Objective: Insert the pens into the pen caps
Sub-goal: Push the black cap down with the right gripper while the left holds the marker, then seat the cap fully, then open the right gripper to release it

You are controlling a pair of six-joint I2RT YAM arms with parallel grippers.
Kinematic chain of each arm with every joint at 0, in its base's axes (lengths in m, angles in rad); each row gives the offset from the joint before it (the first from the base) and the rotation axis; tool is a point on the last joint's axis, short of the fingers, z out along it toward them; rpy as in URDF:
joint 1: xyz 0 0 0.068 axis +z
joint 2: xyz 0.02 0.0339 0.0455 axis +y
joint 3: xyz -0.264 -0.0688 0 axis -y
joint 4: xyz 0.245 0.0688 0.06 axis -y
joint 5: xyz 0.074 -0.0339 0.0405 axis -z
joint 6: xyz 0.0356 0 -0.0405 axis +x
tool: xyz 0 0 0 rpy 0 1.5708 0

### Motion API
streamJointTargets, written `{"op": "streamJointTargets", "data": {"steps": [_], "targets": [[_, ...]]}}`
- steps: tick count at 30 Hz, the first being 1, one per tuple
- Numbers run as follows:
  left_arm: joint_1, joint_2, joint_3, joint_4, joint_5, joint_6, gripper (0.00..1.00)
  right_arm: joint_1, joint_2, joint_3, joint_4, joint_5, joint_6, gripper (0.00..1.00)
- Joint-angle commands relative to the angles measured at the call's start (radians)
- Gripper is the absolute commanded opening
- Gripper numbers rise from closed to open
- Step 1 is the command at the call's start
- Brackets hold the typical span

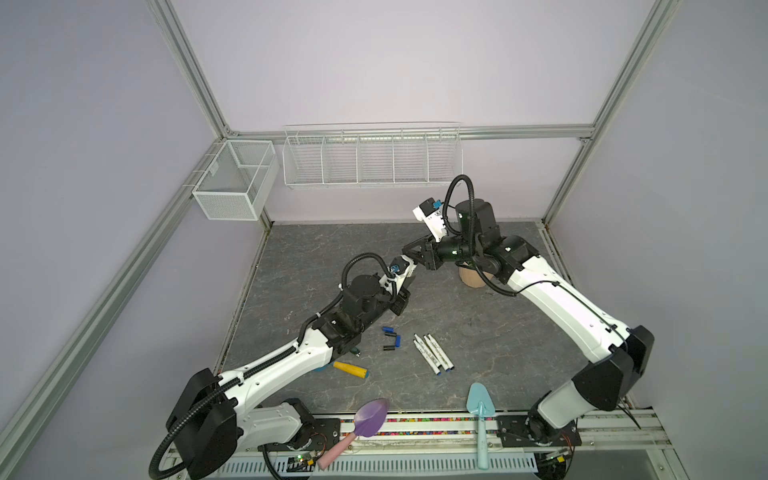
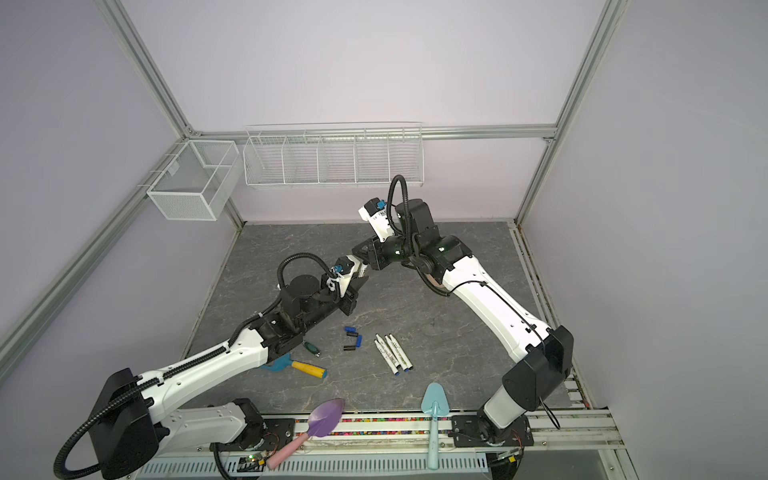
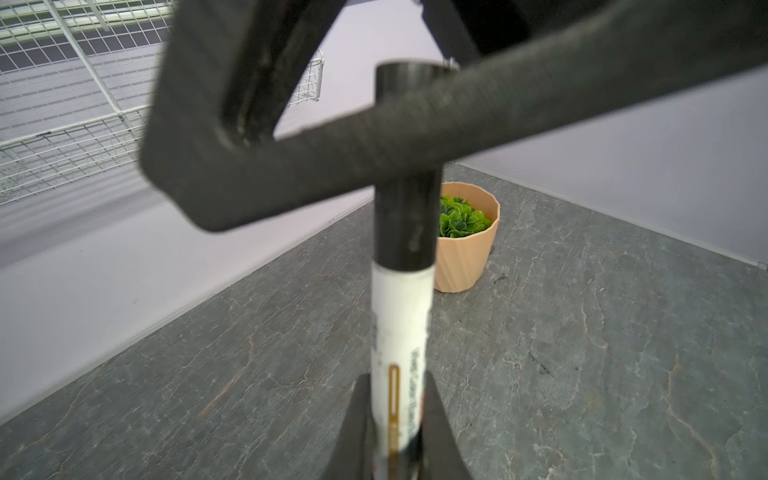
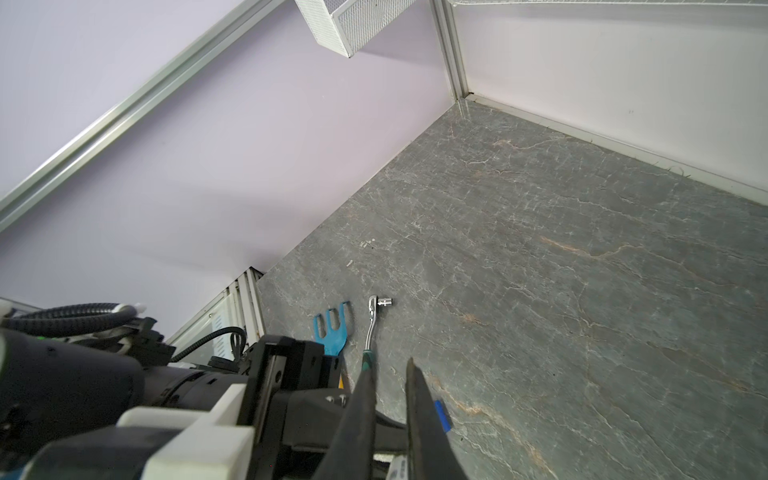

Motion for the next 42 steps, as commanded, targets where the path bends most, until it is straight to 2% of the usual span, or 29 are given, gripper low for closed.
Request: {"op": "streamJointTargets", "data": {"steps": [1, 5, 9, 13, 20, 26, 29, 34, 40, 42], "targets": [[0.01, -0.06, 0.056, 0.392, 0.026, -0.089, 0.0, 0.027, 0.063, -0.056, -0.238, -0.13, 0.053, 0.07], [0.044, -0.04, 0.08, 0.489, 0.098, -0.245, 0.0, 0.036, 0.08, -0.083, -0.206, -0.144, 0.086, 0.07], [0.153, 0.003, 0.113, 0.713, 0.144, -0.496, 0.0, 0.046, 0.1, -0.102, -0.203, -0.142, 0.112, 0.07], [0.245, 0.017, 0.169, 0.796, 0.131, -0.581, 0.0, 0.04, 0.09, -0.135, -0.206, -0.148, 0.12, 0.07], [0.268, -0.02, 0.176, 0.73, 0.06, -0.471, 0.0, -0.015, 0.059, -0.192, -0.204, -0.245, 0.133, 0.07], [0.268, -0.015, 0.168, 0.736, 0.015, -0.387, 0.0, -0.01, 0.089, -0.21, -0.357, -0.344, 0.037, 0.07], [0.268, 0.003, 0.178, 0.748, 0.01, -0.353, 0.0, 0.002, 0.095, -0.233, -0.428, -0.341, -0.016, 0.07], [0.257, 0.037, 0.202, 0.748, 0.092, -0.311, 0.0, 0.013, 0.094, -0.276, -0.429, -0.293, -0.035, 0.07], [0.18, 0.043, 0.18, 0.742, 0.053, -0.256, 0.0, 0.008, 0.095, -0.314, -0.352, -0.233, -0.05, 0.07], [0.158, 0.054, 0.184, 0.743, 0.026, -0.272, 0.0, 0.005, 0.1, -0.322, -0.325, -0.226, -0.049, 0.07]]}}
